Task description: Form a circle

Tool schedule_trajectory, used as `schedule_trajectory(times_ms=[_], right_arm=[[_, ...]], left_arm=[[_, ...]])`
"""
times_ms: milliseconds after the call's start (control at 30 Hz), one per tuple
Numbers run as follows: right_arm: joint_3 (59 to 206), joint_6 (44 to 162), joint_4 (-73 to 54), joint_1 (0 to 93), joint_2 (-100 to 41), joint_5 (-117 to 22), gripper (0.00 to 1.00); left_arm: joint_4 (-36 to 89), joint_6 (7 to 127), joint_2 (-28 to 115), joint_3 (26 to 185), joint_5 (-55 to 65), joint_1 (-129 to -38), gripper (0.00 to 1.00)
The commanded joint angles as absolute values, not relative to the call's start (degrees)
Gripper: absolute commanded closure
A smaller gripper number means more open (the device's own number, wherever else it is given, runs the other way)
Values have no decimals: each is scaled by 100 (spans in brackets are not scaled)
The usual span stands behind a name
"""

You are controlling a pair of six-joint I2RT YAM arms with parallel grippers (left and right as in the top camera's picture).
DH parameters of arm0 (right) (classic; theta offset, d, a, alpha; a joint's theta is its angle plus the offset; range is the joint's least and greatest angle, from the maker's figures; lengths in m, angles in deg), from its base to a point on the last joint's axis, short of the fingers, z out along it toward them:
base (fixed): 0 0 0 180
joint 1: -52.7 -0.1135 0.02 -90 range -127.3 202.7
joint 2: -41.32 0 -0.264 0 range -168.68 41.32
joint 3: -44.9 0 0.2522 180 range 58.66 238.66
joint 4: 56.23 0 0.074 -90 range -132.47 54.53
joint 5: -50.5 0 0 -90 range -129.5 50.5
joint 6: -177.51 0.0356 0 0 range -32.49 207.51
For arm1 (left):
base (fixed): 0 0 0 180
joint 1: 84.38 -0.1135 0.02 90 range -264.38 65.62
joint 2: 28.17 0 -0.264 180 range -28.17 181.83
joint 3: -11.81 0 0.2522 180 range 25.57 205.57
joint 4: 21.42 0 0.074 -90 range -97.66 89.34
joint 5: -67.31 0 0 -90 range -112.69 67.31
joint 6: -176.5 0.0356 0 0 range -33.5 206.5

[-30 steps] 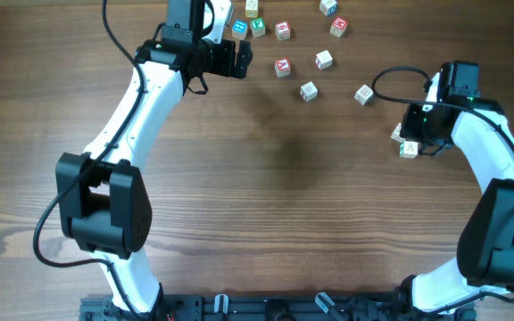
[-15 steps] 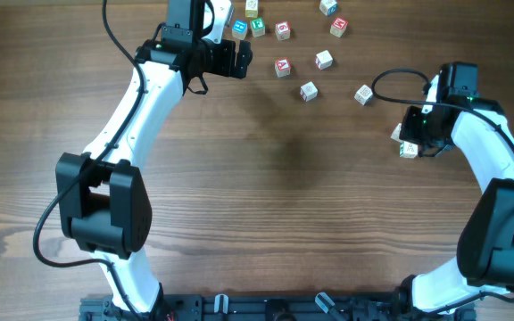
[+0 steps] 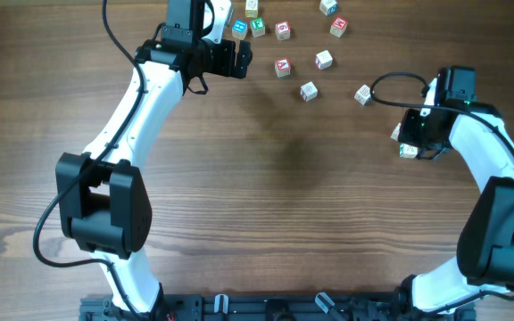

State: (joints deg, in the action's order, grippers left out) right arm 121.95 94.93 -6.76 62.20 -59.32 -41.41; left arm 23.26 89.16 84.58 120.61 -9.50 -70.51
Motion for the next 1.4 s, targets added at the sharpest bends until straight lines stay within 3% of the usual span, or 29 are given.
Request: schedule_trajectory(times_ms=[0,1367], right_arm=[[12125,9517,-714,6259,-6050,-4152,96],[12107,9653,-878,6259,-5938,-4288,95]], left_arm=[[2328,8900,8508,12033,-924,-7025,0],[2328,8902,8508,12033,-924,-7025,0]])
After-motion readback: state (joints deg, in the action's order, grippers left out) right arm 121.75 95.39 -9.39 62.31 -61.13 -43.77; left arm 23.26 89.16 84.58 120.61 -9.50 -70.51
